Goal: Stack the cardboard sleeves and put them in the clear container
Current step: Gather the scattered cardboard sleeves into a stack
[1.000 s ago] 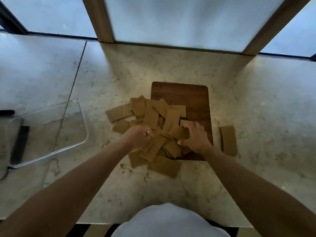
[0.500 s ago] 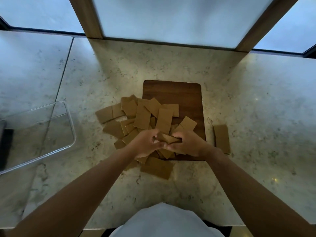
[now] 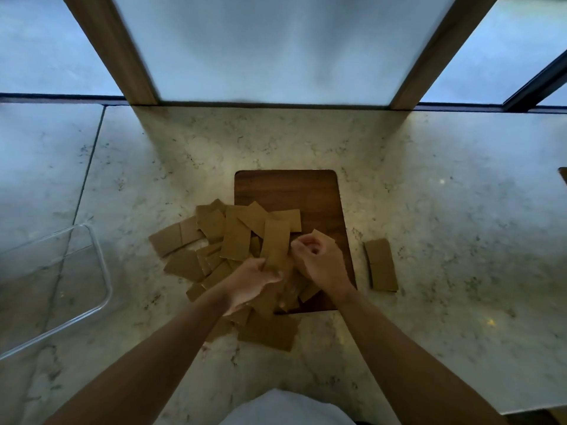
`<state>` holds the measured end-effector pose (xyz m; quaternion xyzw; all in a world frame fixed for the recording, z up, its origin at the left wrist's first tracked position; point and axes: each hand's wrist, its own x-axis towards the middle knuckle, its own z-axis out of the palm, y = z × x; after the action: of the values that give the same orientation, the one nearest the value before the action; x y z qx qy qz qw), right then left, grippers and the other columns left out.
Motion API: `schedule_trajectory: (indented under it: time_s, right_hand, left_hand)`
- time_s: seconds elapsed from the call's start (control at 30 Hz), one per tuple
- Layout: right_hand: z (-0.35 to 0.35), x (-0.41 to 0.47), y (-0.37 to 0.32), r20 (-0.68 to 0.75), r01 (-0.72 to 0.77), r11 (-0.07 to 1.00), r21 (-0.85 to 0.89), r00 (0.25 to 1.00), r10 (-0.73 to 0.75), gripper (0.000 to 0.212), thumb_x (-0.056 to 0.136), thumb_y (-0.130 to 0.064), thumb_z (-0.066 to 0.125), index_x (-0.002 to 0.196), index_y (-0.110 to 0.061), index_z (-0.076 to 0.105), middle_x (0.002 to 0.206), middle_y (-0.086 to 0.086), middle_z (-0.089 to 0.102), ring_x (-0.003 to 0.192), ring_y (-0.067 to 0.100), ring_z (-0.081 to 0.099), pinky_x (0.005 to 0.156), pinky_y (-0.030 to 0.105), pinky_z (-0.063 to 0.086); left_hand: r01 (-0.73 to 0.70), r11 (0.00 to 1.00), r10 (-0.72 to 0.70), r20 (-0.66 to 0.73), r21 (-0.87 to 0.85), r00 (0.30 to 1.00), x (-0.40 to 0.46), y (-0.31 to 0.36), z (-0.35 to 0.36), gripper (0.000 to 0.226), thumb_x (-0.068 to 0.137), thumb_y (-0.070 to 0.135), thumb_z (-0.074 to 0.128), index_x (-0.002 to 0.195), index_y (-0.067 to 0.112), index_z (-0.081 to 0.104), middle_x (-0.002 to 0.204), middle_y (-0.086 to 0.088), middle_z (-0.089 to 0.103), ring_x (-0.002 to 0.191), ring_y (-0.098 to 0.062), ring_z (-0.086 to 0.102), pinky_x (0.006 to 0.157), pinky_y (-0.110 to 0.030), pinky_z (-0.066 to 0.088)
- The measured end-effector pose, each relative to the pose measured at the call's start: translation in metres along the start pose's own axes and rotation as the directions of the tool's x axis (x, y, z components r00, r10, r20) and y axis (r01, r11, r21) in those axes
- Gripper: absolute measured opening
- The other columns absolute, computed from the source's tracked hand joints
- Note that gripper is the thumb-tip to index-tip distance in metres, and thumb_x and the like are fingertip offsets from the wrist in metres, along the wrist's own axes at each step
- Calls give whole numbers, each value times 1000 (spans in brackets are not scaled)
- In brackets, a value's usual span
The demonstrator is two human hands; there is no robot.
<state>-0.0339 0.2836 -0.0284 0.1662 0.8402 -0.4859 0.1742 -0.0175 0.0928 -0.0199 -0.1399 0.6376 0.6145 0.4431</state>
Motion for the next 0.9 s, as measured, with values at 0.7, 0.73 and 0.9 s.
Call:
schedule_trajectory:
  time_s: [0.7,0.73,0.9]
  right_hand:
    - [7,3,-10,-6,-171,935,312,983,182,35,96,-27,67,127,-12,64,107,-1,70,101,16,68,92,39,58]
    - [16,4,-17,53,-174,947,269,985,166,31,97,-29,65,122,-11,67,108,3,71,98,17,69,89,38,60]
    - [51,22,-28,-158,-96,964,-248,986,57,50,96,-54,55,114,-9,65,112,11,65,103,26,65,77,28,51]
  left_hand:
    - [-107,994,103,-295,3,950,23,23,-3,61,93,53,68,138,13,55,98,-8,73,78,-21,76,69,-36,65]
    - [-104,995,100,-292,3,951,22,22,-5,54,95,47,69,135,12,59,103,-7,74,86,-22,76,75,-39,65]
    - [-94,915,-43,-325,-394,945,16,7,-23,33,107,18,47,126,-4,63,104,-22,77,90,-39,77,74,-46,66]
